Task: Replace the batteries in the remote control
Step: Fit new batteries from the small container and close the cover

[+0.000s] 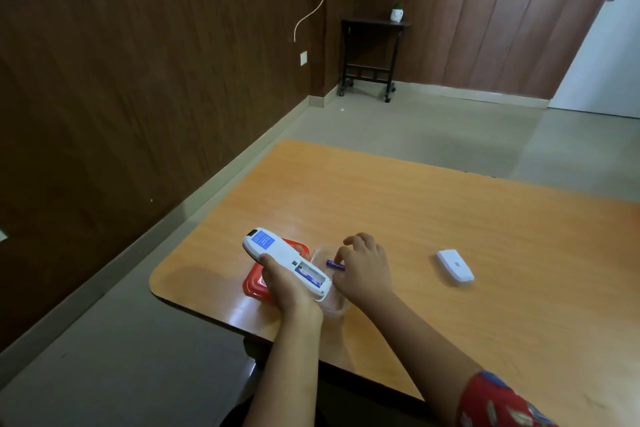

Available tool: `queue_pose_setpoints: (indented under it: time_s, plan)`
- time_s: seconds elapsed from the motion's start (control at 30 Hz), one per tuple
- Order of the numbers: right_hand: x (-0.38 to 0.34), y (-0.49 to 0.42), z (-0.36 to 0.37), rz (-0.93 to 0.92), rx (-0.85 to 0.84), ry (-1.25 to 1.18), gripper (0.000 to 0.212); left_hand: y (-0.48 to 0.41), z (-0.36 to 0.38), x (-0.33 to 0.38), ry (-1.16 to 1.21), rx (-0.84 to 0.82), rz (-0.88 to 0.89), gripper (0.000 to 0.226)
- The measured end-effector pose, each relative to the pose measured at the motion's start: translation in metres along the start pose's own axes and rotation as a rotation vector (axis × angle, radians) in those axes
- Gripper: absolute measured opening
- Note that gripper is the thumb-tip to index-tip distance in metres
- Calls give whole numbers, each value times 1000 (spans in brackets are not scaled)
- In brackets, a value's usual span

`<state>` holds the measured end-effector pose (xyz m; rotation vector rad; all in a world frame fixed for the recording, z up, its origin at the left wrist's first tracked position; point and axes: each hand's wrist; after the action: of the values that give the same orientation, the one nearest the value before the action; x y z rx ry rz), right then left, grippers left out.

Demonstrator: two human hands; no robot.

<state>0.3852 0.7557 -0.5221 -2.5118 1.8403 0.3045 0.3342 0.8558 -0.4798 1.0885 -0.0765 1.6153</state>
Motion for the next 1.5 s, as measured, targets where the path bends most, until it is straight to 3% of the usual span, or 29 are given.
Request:
queue_pose_setpoints:
  time_s: [0.37, 0.47, 0.6, 0.77, 0.87, 1.0, 1.23, 1.5]
  plan:
    - [8, 8, 0, 15, 72, -142, 21, 7, 4, -1, 11, 6, 10, 53]
    - [15, 31, -21, 17, 223, -483, 11, 7, 5, -2, 30, -3, 58, 48]
    - [29, 85, -64, -53, 120, -1140, 8, 10, 11, -10, -20, -85, 105, 52]
    - [53, 134, -71, -49, 121, -1424, 10, 20, 23, -26, -44, -258, -8, 58]
    - [63, 137, -58, 5, 211, -1416, 9, 29, 30, -37, -136, -353, -2, 57]
    - [74, 132, -51, 41, 304, -1220, 15, 39, 41, -46, -216, -470, 7, 59]
    - [81, 138, -47, 14, 340, -1144, 16, 48, 49, -54, -300, -543, 54, 57]
    - [70, 140, -41, -87, 381, -626, 20, 51, 50, -57, -324, -578, -36, 58]
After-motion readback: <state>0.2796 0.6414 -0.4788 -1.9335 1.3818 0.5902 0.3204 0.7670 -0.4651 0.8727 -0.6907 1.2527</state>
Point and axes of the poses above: each hand's wrist, its own y-axis away from the middle knuckle, its own z-axis out of the palm, x = y × z, and after that the axes turned 13 degrees about -x, right-handed
